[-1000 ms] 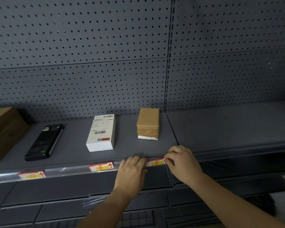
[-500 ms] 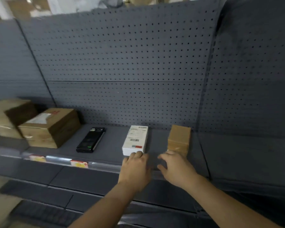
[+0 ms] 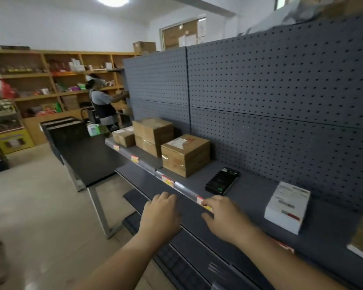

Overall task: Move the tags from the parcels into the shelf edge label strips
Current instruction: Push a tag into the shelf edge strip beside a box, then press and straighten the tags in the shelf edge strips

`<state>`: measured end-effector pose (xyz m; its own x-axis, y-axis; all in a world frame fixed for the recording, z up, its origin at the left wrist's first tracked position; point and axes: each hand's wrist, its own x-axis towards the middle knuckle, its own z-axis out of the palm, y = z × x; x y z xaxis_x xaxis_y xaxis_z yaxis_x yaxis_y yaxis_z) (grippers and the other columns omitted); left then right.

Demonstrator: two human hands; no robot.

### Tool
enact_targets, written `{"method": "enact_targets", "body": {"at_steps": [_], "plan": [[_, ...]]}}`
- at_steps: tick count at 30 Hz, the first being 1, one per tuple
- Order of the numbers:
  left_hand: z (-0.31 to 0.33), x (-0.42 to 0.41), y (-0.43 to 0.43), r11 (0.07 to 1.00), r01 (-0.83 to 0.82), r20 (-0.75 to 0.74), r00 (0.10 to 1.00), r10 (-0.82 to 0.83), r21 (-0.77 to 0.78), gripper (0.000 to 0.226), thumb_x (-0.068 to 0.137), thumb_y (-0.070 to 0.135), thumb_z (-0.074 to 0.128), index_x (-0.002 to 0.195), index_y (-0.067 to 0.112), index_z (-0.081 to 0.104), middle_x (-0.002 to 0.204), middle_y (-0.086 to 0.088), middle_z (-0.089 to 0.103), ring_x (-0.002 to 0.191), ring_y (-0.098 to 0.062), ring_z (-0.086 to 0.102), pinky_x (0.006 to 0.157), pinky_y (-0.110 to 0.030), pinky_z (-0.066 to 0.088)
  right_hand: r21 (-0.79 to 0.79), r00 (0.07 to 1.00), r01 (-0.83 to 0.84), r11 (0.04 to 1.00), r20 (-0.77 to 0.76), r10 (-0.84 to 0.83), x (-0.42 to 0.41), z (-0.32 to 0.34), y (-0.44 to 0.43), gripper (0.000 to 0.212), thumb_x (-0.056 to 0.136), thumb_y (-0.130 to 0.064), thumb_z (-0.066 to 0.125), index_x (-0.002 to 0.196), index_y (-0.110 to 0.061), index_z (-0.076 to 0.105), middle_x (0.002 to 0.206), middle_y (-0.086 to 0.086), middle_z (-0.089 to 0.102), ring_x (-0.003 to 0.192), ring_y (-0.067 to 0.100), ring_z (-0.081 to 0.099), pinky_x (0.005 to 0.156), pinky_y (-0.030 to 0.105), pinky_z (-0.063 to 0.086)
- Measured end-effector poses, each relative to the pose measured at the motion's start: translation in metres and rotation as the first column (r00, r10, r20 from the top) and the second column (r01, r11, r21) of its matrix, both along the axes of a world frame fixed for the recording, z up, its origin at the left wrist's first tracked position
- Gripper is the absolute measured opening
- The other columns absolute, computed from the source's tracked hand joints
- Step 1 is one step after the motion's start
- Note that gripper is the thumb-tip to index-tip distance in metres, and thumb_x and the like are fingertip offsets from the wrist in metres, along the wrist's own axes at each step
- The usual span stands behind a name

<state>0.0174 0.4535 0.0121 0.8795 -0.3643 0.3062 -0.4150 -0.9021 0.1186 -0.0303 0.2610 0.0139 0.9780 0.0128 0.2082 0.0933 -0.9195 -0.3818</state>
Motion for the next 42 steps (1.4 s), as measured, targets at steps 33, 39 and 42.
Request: {"method": "enact_targets", "body": {"at_steps": [33, 39, 42], "plan": [[0.022, 0.467, 0.432, 0.895, -0.437, 0.021, 0.897, 0.441, -0.09, 0.029, 0.086, 0.044, 0.052, 0.113, 0.032, 0.052, 0.114, 0.011, 0.053, 0.11, -0.017, 0.053, 0.09, -0.035, 0.043, 0.005, 0.904, -0.418, 0.908, 0.1, 0.416, 0.566, 0.028, 0.433, 0.037, 0.091, -0.039, 0.056, 0.127, -0.03, 0.06, 0.124, -0.008, 0.06, 0.117, 0.017, 0.053, 0.099, 0.034, 0.045], [0.014, 0.551, 0.491, 0.874, -0.459, 0.007, 0.885, 0.466, -0.157, 0.027, 0.088, 0.043, 0.053, 0.112, 0.032, 0.053, 0.112, 0.012, 0.053, 0.105, -0.014, 0.053, 0.089, -0.032, 0.042, 0.025, 0.889, -0.453, 0.891, 0.081, 0.45, 0.662, 0.022, 0.498, 0.036, 0.09, -0.038, 0.058, 0.125, -0.029, 0.061, 0.121, -0.008, 0.061, 0.113, 0.017, 0.055, 0.095, 0.033, 0.048], [0.002, 0.593, 0.514, 0.886, -0.435, -0.005, 0.898, 0.44, -0.162, 0.027, 0.087, 0.043, 0.054, 0.112, 0.032, 0.054, 0.112, 0.012, 0.054, 0.106, -0.014, 0.053, 0.09, -0.032, 0.043, 0.011, 0.898, -0.437, 0.899, 0.066, 0.435, 0.699, 0.012, 0.52, 0.037, 0.091, -0.038, 0.058, 0.127, -0.028, 0.06, 0.123, -0.007, 0.06, 0.115, 0.017, 0.055, 0.096, 0.034, 0.048]]}}
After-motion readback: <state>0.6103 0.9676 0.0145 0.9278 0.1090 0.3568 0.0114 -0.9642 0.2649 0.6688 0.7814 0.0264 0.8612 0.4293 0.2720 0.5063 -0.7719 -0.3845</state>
